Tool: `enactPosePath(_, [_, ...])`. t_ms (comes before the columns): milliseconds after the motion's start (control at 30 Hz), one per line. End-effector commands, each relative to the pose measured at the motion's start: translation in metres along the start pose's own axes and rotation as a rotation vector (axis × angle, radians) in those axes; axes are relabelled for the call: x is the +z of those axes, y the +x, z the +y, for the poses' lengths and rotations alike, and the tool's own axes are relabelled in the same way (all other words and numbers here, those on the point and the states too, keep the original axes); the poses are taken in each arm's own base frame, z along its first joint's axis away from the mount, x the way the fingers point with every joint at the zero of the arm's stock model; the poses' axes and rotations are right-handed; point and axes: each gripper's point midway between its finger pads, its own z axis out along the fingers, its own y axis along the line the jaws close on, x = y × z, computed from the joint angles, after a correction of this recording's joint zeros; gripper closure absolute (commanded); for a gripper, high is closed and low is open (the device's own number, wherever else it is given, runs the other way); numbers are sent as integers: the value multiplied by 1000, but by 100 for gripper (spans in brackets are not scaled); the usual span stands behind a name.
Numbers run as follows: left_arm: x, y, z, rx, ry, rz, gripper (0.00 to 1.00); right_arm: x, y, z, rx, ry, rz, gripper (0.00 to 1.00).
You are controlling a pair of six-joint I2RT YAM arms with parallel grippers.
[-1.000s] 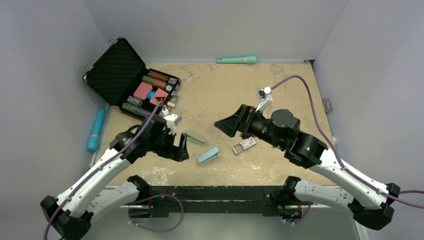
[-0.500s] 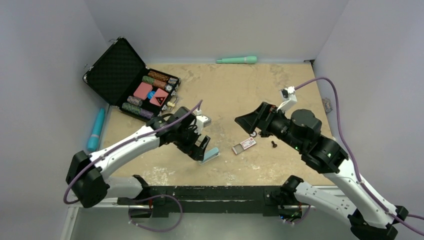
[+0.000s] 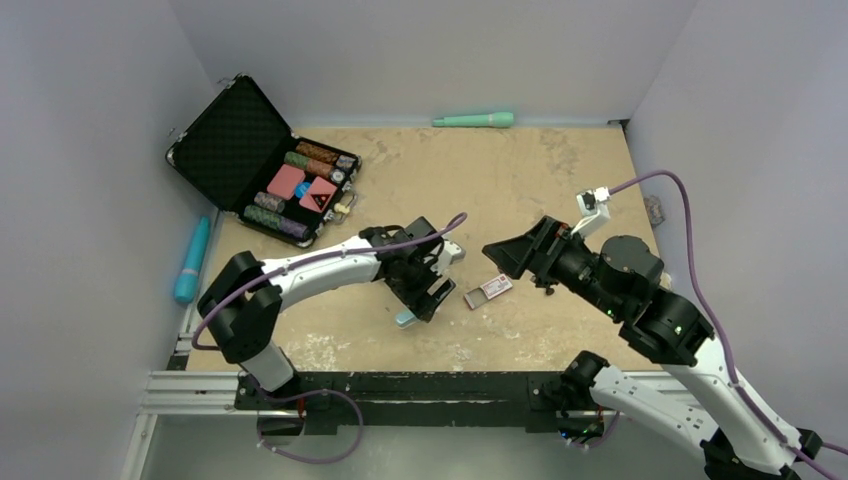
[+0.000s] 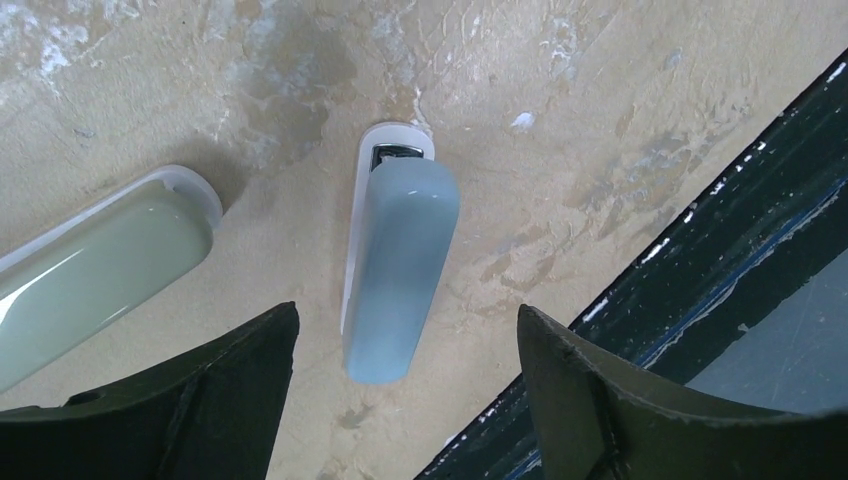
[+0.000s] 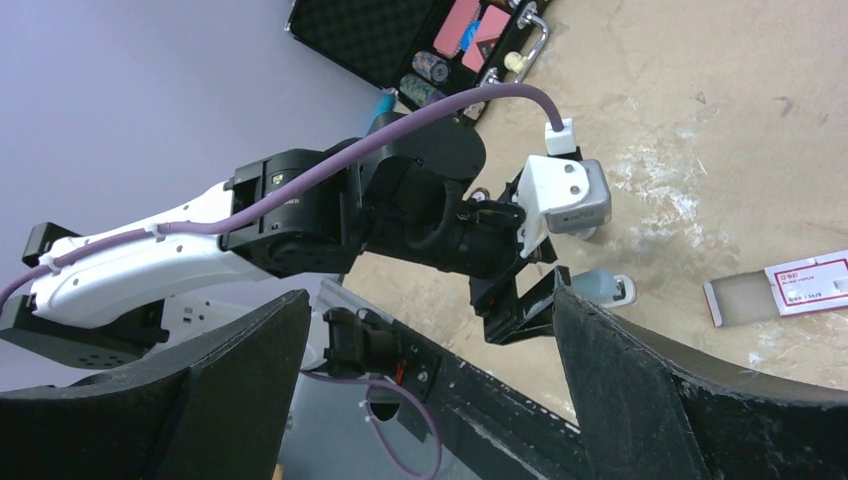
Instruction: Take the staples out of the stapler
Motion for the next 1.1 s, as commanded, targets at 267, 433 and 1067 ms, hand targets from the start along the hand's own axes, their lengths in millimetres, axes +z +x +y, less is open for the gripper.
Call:
enactPosePath(267, [23, -16, 15, 65, -99, -55, 25, -5, 3, 4, 19, -22, 13, 4])
enactPosePath(433, [34, -16, 13, 65, -92, -30, 37, -7, 7, 5, 17, -30, 36, 4])
enactPosePath(1067, [-50, -47, -38, -41, 76, -165, 100, -38, -25, 43, 92, -146, -53, 4])
